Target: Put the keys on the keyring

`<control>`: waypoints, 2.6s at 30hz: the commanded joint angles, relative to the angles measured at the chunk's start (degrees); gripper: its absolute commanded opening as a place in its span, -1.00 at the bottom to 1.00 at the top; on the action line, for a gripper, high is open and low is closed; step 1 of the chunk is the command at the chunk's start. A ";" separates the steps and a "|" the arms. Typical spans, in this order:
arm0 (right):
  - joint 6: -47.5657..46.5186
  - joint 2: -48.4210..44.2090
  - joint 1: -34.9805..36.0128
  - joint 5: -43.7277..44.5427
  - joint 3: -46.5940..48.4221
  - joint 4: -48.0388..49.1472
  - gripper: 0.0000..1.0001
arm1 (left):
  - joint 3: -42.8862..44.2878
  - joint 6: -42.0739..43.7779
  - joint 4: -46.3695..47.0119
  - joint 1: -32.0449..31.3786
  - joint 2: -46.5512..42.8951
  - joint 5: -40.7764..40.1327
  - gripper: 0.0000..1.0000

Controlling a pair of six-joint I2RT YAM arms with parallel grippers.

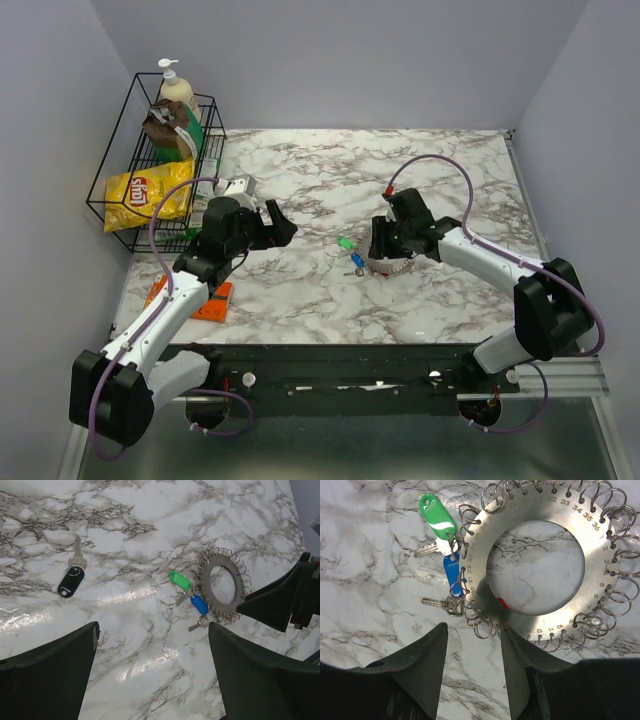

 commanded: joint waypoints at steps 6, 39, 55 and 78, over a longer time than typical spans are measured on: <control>-0.36 -0.24 -0.33 0.19 -0.01 0.64 0.10 | 1.33 1.43 -0.33 0.30 -1.19 -3.32 0.97; 0.17 -2.08 -0.42 0.72 -1.06 0.29 0.10 | 2.47 2.92 -0.51 0.30 1.72 0.55 0.97; 0.52 -3.49 -0.33 0.89 -2.29 0.47 0.10 | 1.86 2.40 -0.24 0.30 1.45 1.87 0.97; 1.31 0.29 -0.33 -0.43 -2.03 2.22 0.10 | 5.19 0.38 -1.83 -3.39 12.25 6.79 0.97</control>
